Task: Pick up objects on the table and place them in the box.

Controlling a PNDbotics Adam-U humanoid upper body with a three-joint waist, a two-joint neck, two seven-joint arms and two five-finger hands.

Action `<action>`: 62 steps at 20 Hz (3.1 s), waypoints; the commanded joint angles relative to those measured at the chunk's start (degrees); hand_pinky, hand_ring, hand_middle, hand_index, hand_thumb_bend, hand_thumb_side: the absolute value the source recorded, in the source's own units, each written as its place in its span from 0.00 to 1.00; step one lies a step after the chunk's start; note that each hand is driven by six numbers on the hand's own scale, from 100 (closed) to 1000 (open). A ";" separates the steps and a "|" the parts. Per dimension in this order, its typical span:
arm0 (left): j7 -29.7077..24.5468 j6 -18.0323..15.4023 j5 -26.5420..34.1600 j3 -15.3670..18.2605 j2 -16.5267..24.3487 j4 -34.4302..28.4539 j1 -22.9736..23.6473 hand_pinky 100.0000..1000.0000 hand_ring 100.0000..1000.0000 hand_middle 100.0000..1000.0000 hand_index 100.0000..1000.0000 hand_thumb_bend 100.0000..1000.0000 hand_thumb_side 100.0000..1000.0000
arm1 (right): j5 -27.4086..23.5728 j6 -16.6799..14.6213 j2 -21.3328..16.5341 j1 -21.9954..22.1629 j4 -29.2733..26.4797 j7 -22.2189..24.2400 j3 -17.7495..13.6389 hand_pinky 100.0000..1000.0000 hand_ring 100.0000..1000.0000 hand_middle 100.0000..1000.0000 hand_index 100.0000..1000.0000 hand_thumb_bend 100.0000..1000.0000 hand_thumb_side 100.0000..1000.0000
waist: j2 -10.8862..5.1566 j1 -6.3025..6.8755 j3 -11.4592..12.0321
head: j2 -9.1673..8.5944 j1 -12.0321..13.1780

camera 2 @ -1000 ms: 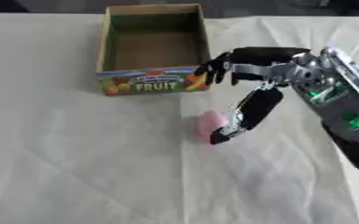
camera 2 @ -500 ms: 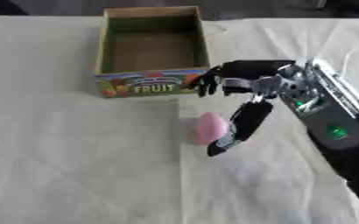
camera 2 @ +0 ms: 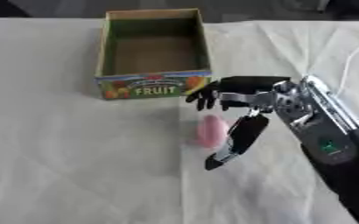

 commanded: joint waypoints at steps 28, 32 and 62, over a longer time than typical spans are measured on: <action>-0.74 0.07 -1.29 0.07 0.57 -1.29 0.11 0.54 0.47 0.53 0.76 0.00 0.91 | 17.26 -3.56 0.22 1.82 6.85 -9.24 -1.06 0.65 0.80 0.73 0.92 0.27 0.55 | 0.39 0.02 -0.02 | -2.25 0.25; -0.84 0.09 -1.42 0.10 0.54 -1.29 0.16 0.54 0.47 0.53 0.76 0.00 0.91 | 17.89 -4.15 0.42 1.98 8.67 -9.31 -1.03 0.64 0.80 0.72 0.90 0.22 0.50 | 0.59 0.00 0.05 | -2.19 0.21; -1.97 0.71 -1.82 0.12 0.41 -1.29 -0.01 0.52 0.47 0.53 0.75 0.00 0.91 | 10.84 -5.19 -0.26 3.43 2.46 -16.23 -0.09 0.52 0.68 0.53 0.65 0.00 0.52 | 0.39 -0.42 0.14 | -2.10 0.10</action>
